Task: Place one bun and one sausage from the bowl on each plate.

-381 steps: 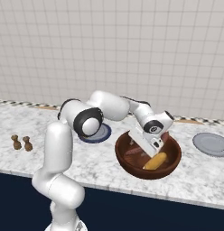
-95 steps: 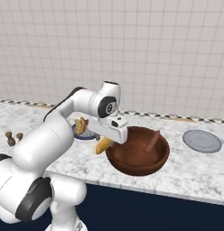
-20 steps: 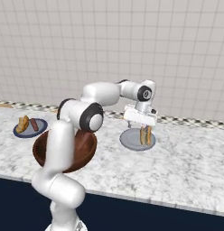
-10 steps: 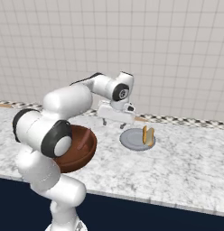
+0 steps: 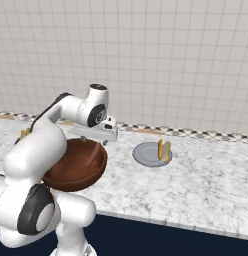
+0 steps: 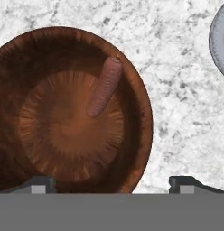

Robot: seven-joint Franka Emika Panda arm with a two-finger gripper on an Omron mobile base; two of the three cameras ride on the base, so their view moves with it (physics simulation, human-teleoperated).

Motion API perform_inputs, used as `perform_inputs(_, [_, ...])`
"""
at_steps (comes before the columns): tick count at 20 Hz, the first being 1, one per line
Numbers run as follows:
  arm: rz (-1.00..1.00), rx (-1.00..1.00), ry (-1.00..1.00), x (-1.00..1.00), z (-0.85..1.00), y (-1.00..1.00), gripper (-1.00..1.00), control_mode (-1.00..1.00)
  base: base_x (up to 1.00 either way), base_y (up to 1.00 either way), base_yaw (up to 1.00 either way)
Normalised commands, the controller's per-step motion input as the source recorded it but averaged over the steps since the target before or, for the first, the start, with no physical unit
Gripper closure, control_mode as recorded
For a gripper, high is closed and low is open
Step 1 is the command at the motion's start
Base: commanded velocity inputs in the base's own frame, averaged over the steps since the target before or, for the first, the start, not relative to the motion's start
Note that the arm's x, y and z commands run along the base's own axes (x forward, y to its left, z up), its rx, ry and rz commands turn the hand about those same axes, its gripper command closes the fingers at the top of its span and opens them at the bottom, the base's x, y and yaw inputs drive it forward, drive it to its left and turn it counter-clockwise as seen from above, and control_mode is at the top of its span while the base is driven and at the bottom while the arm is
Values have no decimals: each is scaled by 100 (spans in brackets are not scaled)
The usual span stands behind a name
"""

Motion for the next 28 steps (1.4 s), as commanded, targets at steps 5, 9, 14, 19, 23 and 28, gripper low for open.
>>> perform_inputs(5, [-21, -26, 13, 56, 11, 53, -100, -100, 0, 0, 0])
perform_inputs(9, [-24, -17, -7, 56, -10, 34, -100, -100, 0, 0, 0])
perform_inputs(14, [-15, 0, 0, 42, -43, 19, -100, -100, 0, 0, 0])
perform_inputs(19, [-14, 0, 0, 13, -72, 0, -100, -100, 0, 0, 0])
perform_inputs(23, [-15, 0, 0, -2, -55, 0, -100, -100, 0, 0, 0])
perform_inputs(28, [-11, 0, 0, 0, -32, 0, -100, -100, 0, 0, 0])
